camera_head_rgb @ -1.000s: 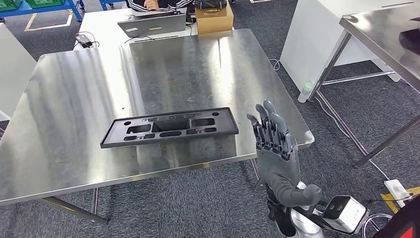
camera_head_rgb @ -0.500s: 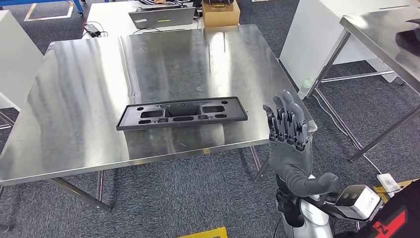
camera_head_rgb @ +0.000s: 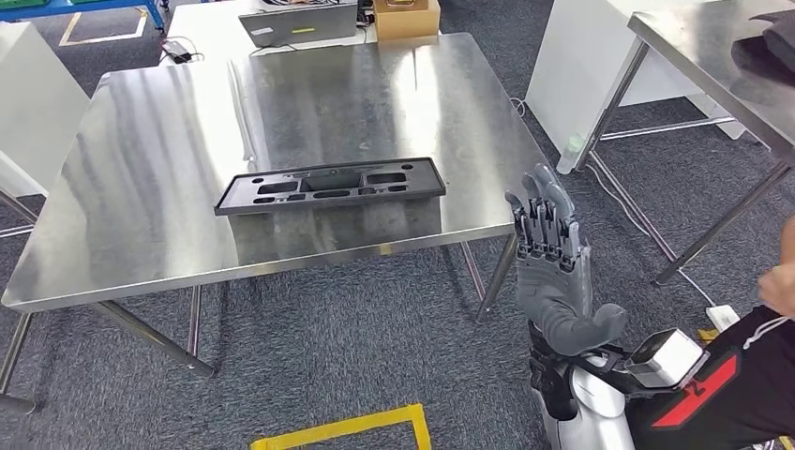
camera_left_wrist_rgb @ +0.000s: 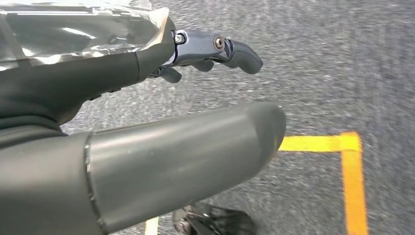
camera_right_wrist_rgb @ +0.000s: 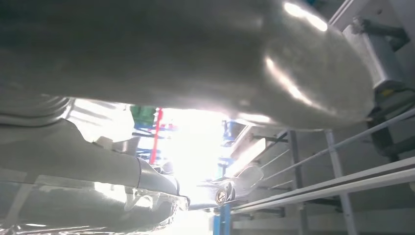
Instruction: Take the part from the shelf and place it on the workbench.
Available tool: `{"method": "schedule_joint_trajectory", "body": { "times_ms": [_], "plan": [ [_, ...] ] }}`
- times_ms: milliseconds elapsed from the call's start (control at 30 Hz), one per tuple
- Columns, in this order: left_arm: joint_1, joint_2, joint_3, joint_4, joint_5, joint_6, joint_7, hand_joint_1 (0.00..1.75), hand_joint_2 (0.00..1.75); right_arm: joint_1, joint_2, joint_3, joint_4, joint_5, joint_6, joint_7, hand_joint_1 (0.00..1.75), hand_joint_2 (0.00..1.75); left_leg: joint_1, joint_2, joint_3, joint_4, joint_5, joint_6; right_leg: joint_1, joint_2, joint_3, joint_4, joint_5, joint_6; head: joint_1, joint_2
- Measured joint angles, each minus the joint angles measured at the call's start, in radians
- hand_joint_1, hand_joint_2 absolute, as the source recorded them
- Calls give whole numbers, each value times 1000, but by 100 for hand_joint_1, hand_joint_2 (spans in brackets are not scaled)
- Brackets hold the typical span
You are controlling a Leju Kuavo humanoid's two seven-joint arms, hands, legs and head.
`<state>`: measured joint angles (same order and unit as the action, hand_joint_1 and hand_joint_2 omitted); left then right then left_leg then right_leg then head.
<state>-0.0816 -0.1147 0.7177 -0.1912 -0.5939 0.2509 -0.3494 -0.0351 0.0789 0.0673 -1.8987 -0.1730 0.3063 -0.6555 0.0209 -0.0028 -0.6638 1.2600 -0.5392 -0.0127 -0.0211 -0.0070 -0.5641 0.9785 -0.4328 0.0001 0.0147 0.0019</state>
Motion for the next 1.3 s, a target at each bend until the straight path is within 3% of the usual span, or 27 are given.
{"method": "schedule_joint_trajectory", "body": {
  "times_ms": [33,100,133,167,233,267,333,400,433,467,500,567,633,667,733,767,800,900,933,967,1000,1067,1133,1167,1233,1300],
  "plan": [
    [0,1,0,0,1,0,0,0,0,1,0,-3,4,0,-4,5,0,0,3,0,49,-55,24,1,-1,0,-13,5,8,5,0,0],
    [-2,3,0,-2,3,-1,2,0,0,5,2,-12,15,1,-19,20,0,0,2,-2,151,-196,29,6,1,0,-32,13,21,17,0,0],
    [-2,4,1,-3,3,-1,2,0,0,8,2,-18,27,5,-31,32,0,0,0,-3,182,-245,22,11,2,-1,-37,15,28,25,1,0],
    [-2,4,1,-4,3,-2,4,0,0,11,3,-25,42,11,-45,43,0,0,-4,-4,193,-268,15,16,2,-3,-40,14,36,33,1,0],
    [-1,4,4,-4,3,-2,6,0,0,23,6,-41,81,35,-79,62,0,0,-10,-1,181,-276,29,34,0,-4,-43,11,50,47,2,0],
    [-1,4,6,-5,3,-1,5,0,0,31,7,-51,103,51,-97,69,0,0,-10,1,171,-280,41,45,1,-3,-51,21,38,48,2,0],
    [0,4,11,-6,2,-1,0,0,0,49,9,-73,158,85,-132,81,0,0,-9,7,143,-288,70,64,2,0,-80,93,-36,37,6,0],
    [0,5,17,-6,-1,-1,-7,0,0,67,10,-97,226,109,-151,93,0,0,-12,7,112,-287,96,70,2,2,-109,217,-124,27,10,0],
    [1,5,20,-6,-3,-1,-9,0,0,75,11,-109,264,118,-155,95,0,0,-13,7,96,-286,110,70,2,2,-114,271,-143,31,10,0],
    [2,5,22,-6,-4,-1,-10,0,0,80,11,-120,302,127,-159,95,0,0,-14,8,79,-284,123,69,2,2,-105,300,-138,41,11,0],
    [4,4,24,-6,-5,-1,-10,0,0,82,11,-130,341,139,-167,97,0,0,-14,9,61,-281,137,66,2,2,-81,296,-116,53,11,0],
    [6,3,27,-6,-5,0,-11,0,0,73,11,-149,423,184,-211,118,0,0,-16,12,29,-275,161,59,2,2,16,188,-80,67,11,0],
    [6,0,33,-7,-3,3,-15,0,0,40,8,-170,545,248,-283,135,0,0,-19,13,11,-270,182,49,9,4,112,39,-98,56,11,0],
    [6,-2,38,-7,-4,3,-20,0,0,17,3,-183,634,268,-310,136,0,0,-20,14,8,-270,192,44,13,4,135,-7,-111,47,9,0],
    [8,-5,47,-7,-6,3,-36,0,0,-35,-17,-219,867,266,-327,159,0,0,-15,14,4,-274,210,34,13,3,134,-26,-109,29,7,0],
    [10,-6,50,-6,-9,3,-44,0,0,-55,-28,-240,989,257,-327,187,0,0,-12,12,0,-267,199,29,11,0,128,-26,-99,18,6,0],
    [13,-7,53,-6,-10,3,-51,0,0,-67,-38,-261,1097,247,-329,225,0,0,-9,9,-9,-245,166,23,8,-5,121,-27,-88,7,6,0],
    [20,-11,57,-6,-14,1,-65,0,0,-75,-55,-310,1319,224,-351,337,0,0,-4,5,-48,-75,4,10,7,-15,83,-24,-52,-8,3,0],
    [21,-11,57,-6,-18,-1,-69,0,0,-74,-57,-324,1377,221,-361,381,0,0,-3,5,-55,-16,-20,6,8,-15,69,-22,-41,-6,3,0],
    [22,-11,57,-6,-23,-5,-73,0,0,-69,-59,-335,1428,221,-371,425,0,0,-3,5,-50,19,-19,5,8,-15,54,-17,-31,-4,3,0],
    [22,-10,57,-6,-27,-9,-76,0,0,-62,-60,-343,1469,222,-377,461,0,0,-2,5,-28,21,0,5,8,-15,39,-11,-23,-1,3,0],
    [22,-8,57,-6,-33,-16,-79,0,0,-47,-61,-354,1530,226,-380,500,0,0,-1,3,64,-76,37,12,8,-15,9,3,-10,5,2,0],
    [19,-5,57,-7,-36,-18,-81,0,0,-40,-60,-362,1571,227,-380,509,0,0,-5,-1,159,-210,27,22,11,-11,-12,14,4,15,2,0],
    [18,-4,57,-7,-38,-19,-82,0,0,-40,-60,-364,1587,228,-380,516,0,0,-9,-2,181,-249,16,27,11,-10,-18,16,12,22,2,0],
    [17,-4,57,-7,-42,-19,-82,0,0,-38,-62,-367,1615,233,-384,539,0,0,-16,0,179,-270,20,40,12,-9,-29,14,28,38,2,0],
    [17,-4,57,-6,-45,-20,-82,0,0,-33,-64,-370,1638,236,-398,578,0,0,-17,5,160,-279,46,59,11,-5,-46,36,5,41,3,0]
  ]
}}
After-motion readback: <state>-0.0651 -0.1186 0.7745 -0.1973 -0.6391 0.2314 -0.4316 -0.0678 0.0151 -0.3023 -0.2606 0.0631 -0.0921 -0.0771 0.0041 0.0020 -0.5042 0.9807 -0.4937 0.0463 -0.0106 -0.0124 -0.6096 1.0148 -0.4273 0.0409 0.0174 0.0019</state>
